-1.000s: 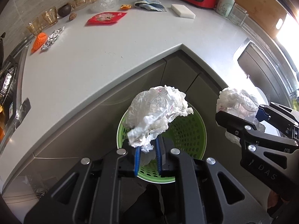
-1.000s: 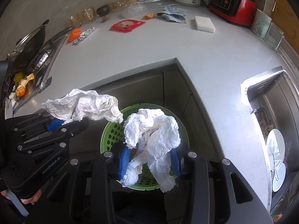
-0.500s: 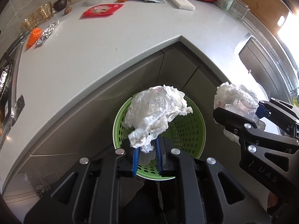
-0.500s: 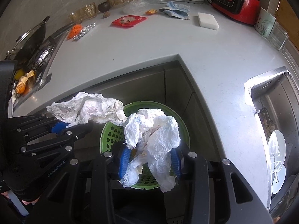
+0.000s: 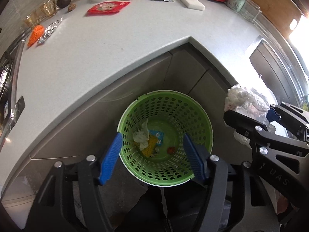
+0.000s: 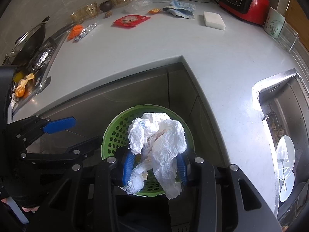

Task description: Collect trash

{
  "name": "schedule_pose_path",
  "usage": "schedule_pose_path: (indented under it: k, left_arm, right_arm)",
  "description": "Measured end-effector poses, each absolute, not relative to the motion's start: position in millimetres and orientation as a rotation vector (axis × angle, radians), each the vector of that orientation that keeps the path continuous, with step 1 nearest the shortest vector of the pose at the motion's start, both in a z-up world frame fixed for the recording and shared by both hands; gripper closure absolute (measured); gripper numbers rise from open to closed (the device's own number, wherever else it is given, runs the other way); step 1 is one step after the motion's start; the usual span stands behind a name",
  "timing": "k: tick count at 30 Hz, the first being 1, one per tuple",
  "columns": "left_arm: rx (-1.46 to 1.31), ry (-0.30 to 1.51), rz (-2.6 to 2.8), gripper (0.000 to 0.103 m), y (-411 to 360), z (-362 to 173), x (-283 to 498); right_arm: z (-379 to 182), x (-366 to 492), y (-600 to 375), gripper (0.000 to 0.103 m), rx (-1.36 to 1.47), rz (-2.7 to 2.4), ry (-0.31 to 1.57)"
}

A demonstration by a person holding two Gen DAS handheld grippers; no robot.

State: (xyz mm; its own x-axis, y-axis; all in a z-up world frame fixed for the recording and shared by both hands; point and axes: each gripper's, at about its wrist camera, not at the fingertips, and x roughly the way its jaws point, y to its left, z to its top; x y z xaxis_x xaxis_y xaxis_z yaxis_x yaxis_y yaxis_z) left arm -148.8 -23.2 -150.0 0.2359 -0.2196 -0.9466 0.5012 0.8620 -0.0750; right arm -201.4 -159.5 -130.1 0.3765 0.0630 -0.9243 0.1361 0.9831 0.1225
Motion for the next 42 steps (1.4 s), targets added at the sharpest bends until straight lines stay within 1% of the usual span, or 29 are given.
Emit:
schedule_pose_path:
  k: [3,5,12,13,14,16,17,19,21,31,35,39,41,42]
  left_arm:
    - [0.261,1.211,-0.452,0.036,-13,-144,-143]
    - [0.256,1.182,-0.394,0.031,-1,-138,-137]
    - [0.167,1.128,-0.198,0.025,61,-115,-113]
    - [0.154,1.124,-0.178,0.024,69,-114,-111]
    - [0.145,1.122,-0.162,0.024,75,-112,-109]
    - [0.127,1.119,-0.135,0.024,89,-110,-107]
    - [0.12,1.119,-0.126,0.024,93,-110,-106]
    - [0.102,1.119,-0.111,0.024,102,-110,-105]
    - [0.088,1.122,-0.104,0.024,106,-111,-105]
    - [0.056,1.117,-0.106,0.023,107,-109,-98]
    - [0.059,1.109,-0.109,0.021,102,-108,-94]
    - [0.052,1.097,-0.118,0.017,97,-105,-89]
    - [0.042,1.091,-0.123,0.013,96,-104,-86]
    - [0.032,1.086,-0.128,0.013,95,-103,-84]
  right_arm:
    - [-129,-201,-161,0.063,0.189,-0.047,1.183]
    - [-129,-201,-160,0.063,0.186,-0.045,1.183]
    - [-135,-197,-148,0.061,0.168,-0.009,1.205]
    - [-137,-196,-145,0.058,0.162,-0.002,1.211]
    - [-139,-195,-142,0.058,0.154,0.004,1.216]
    - [-142,-192,-135,0.045,0.142,0.02,1.228]
    - [-143,-192,-133,0.042,0.139,0.022,1.23]
    - [-145,-188,-129,0.027,0.129,0.022,1.238]
    - [-144,-186,-127,0.022,0.123,0.022,1.235]
    - [-132,-170,-128,0.009,0.074,0.015,1.207]
    - [-131,-162,-133,0.007,0.072,0.017,1.204]
    - [-132,-154,-137,0.003,0.077,0.024,1.202]
    - [-132,-147,-141,0.002,0.085,0.034,1.199]
    - [-132,-144,-142,0.002,0.089,0.038,1.199]
